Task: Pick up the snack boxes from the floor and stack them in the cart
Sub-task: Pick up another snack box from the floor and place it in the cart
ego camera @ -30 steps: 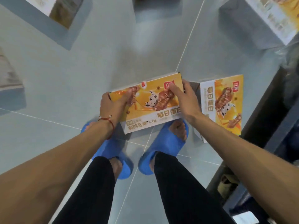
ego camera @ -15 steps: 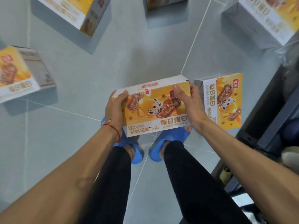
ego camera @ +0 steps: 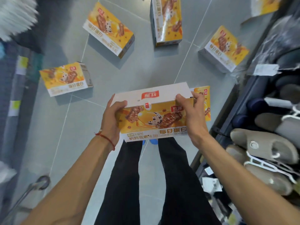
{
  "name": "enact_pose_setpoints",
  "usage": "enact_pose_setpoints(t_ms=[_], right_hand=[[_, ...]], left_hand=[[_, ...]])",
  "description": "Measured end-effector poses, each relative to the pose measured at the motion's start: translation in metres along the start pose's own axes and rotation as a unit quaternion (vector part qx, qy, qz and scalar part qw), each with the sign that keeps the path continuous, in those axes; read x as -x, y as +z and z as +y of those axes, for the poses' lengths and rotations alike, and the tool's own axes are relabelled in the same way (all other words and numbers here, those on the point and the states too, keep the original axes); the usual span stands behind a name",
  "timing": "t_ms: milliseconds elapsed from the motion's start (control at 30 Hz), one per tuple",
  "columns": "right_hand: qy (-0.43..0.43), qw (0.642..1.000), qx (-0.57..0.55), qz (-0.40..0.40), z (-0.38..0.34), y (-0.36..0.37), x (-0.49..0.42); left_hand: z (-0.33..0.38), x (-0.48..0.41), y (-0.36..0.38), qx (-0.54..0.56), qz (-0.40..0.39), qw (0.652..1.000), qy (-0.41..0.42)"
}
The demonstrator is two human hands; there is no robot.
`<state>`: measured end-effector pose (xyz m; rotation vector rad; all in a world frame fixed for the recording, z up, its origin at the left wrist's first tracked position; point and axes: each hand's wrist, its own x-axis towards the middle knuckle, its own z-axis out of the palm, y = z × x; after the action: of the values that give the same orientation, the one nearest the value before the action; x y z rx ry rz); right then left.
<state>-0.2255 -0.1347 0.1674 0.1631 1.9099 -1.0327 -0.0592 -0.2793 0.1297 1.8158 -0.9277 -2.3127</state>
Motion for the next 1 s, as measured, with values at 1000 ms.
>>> enact_pose_setpoints(t_ms=[1000], right_hand=[[-0.163, 0.97, 0.025, -0.18, -0.1, 0.002, 0.312]], left_hand=[[0.042, 0.378, -0.073, 0.086, 0.133, 0.957, 0.243]])
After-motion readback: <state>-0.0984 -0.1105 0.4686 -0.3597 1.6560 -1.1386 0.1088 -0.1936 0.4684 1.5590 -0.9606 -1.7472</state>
